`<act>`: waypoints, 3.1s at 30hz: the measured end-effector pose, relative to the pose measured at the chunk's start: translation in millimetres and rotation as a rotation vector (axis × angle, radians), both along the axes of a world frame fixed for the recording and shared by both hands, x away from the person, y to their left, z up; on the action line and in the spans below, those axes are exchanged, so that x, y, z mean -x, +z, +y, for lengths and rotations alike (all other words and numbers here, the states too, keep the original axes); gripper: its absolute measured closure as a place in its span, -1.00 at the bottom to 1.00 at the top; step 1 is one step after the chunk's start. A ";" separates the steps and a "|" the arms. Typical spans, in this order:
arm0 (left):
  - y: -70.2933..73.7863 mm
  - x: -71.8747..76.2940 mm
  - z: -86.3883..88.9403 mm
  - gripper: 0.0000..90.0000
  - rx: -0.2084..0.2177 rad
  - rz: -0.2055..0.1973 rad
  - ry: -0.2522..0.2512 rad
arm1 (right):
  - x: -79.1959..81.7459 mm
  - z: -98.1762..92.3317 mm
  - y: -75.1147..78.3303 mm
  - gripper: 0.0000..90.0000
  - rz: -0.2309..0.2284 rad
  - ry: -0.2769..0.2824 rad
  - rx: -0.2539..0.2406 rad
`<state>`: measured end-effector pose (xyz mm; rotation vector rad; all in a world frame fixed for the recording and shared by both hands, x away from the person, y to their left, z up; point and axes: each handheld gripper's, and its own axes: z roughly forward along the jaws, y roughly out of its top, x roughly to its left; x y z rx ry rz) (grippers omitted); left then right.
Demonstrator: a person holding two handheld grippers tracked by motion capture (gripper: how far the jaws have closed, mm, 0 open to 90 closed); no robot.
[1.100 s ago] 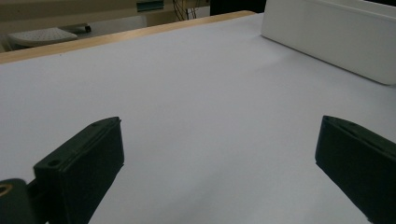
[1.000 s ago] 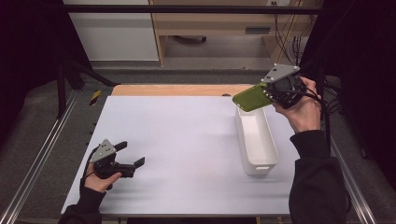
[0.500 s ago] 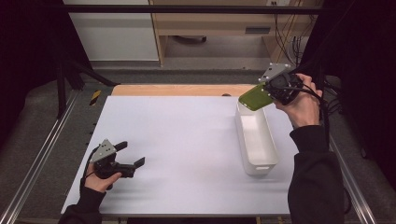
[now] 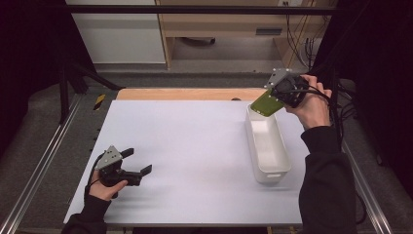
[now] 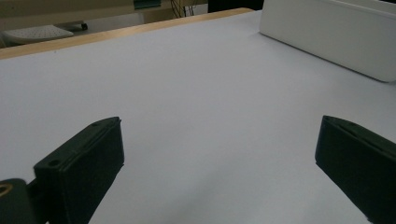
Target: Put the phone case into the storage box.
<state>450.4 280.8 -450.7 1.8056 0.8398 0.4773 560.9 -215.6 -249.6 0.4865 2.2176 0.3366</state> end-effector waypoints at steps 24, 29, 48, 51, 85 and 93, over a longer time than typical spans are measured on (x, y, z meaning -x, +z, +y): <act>-2.6 -2.2 -0.9 -0.98 0.002 0.012 -0.010 | -32.0 3.4 -12.7 0.76 0.072 0.137 0.159; -3.1 -3.4 1.5 -0.98 0.007 0.015 -0.005 | -39.3 5.9 -17.4 0.76 0.067 0.177 0.187; -5.3 -4.8 2.0 -0.98 0.000 0.022 -0.006 | -65.5 20.5 -46.0 0.76 0.144 0.277 0.312; -5.4 -4.8 1.9 -0.98 -0.003 0.024 -0.007 | -69.1 23.4 -50.8 0.76 0.154 0.287 0.337; -7.2 -6.2 4.2 -0.98 -0.002 0.032 -0.002 | -96.1 39.5 -81.5 0.73 0.191 0.292 0.405; -6.9 -6.2 4.5 -0.98 -0.002 0.030 -0.003 | -96.1 39.4 -79.7 0.56 0.181 0.283 0.384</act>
